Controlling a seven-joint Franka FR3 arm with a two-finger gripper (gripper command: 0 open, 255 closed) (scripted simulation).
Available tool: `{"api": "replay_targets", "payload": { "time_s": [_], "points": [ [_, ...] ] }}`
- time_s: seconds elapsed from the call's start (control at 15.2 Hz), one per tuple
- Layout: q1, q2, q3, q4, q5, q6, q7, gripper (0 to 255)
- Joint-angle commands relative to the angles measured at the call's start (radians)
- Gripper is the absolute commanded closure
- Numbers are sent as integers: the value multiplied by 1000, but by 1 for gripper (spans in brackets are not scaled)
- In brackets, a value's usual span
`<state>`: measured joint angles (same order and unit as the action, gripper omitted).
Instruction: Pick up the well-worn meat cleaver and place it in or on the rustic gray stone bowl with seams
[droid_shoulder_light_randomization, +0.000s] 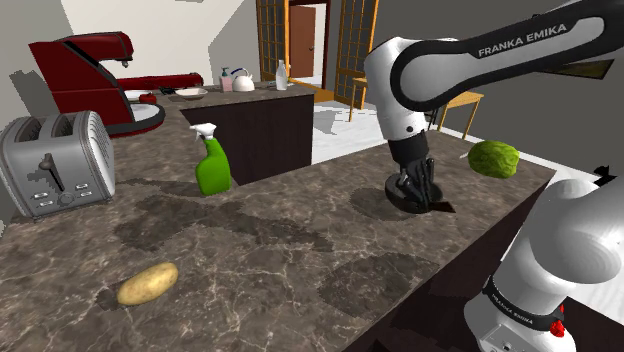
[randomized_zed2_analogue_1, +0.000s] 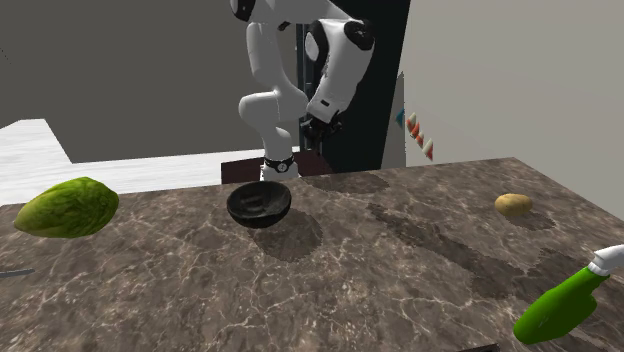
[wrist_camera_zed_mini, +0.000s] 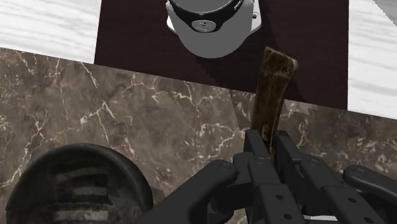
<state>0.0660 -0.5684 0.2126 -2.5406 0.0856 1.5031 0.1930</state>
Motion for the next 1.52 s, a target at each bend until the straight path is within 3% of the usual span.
{"api": "replay_targets", "payload": {
  "time_s": [0.0, 0.53, 0.99, 1.45],
  "points": [
    [-28, 28, -32, 19, -44, 9, -41, 255],
    [-132, 174, -157, 125, -201, 60, -198, 255],
    [-207, 342, -248, 278, -298, 96, -324, 255],
    [-208, 377, -251, 216, -301, 192, -308, 255]
  ]
}}
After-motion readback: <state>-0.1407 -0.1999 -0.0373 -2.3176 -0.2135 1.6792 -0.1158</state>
